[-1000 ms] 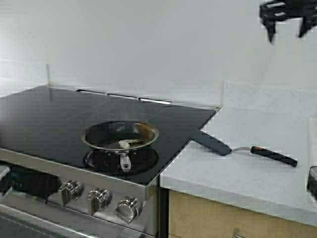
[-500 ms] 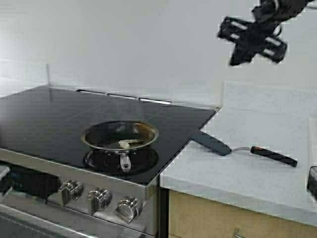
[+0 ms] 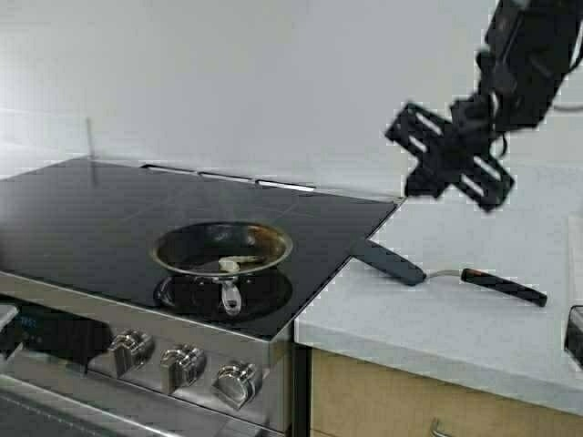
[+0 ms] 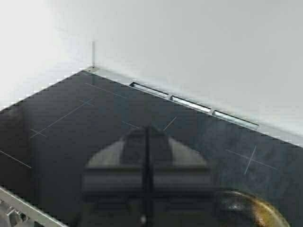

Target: Add oil to the pan and cook the shrimp and serve it

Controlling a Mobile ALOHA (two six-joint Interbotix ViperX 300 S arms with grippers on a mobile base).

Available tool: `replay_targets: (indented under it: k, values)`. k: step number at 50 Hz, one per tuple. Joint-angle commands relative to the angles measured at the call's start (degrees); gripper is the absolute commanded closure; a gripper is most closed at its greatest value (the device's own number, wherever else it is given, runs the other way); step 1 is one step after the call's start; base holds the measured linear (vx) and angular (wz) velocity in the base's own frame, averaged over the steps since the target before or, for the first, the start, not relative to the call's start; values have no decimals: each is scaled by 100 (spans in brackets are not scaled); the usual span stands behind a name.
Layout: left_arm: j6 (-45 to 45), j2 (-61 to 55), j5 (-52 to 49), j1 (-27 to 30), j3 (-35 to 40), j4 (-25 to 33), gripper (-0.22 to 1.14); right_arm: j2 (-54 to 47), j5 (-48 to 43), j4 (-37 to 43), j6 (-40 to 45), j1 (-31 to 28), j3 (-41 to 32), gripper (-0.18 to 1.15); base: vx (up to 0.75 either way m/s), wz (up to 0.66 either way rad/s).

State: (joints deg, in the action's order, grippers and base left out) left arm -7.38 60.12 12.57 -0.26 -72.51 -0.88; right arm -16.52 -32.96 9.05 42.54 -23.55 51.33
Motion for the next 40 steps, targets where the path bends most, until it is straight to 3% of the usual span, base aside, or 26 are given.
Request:
replay_targets:
  k: [1,5,7,23,29,40]
  values:
    - [-9,-44,26,0,53,0,89,-149,-308,62,422,-35,70,20,0,0]
    - [-9,-44,26,0,53,0,89,-352,-633,62,844,-53,141,-6,0,0]
    - [-18,-44,26,0,53,0,89,-457,-809,62,1099,-53,176,-10,0,0]
    - [-18,-53,26,0,53,0,89,-1564,-2874,53,3674,-105,396,-7,0,0]
    - [-18,-44,26,0,53,0,89,-2030,-3384,176,3938,-105,334,-7,0,0]
    - [-26,-44,26,0,53,0,89,-2496,-3454,712,3911,-105,123,-7,0,0]
